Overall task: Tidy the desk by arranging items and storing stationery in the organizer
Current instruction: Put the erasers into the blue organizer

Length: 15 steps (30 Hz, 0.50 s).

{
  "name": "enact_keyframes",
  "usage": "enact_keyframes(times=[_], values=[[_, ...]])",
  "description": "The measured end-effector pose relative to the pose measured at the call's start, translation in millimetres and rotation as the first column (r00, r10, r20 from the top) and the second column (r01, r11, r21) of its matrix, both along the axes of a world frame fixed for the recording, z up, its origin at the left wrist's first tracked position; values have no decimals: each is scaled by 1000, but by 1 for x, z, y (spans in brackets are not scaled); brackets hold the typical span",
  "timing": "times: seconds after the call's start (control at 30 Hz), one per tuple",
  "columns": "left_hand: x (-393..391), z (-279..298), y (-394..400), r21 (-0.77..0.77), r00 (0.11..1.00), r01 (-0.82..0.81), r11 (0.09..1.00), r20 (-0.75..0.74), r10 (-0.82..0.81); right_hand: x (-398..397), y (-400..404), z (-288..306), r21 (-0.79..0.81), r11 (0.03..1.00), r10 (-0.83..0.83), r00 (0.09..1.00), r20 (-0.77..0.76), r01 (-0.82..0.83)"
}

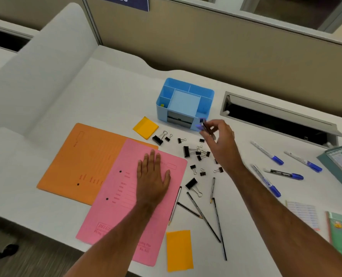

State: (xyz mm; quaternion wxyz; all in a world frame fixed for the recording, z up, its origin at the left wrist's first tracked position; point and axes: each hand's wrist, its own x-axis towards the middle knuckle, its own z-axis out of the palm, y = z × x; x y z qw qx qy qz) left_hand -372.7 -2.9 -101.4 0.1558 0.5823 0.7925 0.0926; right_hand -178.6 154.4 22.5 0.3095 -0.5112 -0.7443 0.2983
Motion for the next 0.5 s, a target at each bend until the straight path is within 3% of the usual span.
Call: enact_keyframes(times=[0.17, 0.5], values=[[1, 2, 0, -21, 1000, -5, 1000, 11, 5, -48, 44, 19, -22, 996, 83, 991, -109, -86], [0, 2, 2, -61, 1000, -5, 998, 15, 5, -115, 101, 34, 42, 983, 185, 971, -154, -180]])
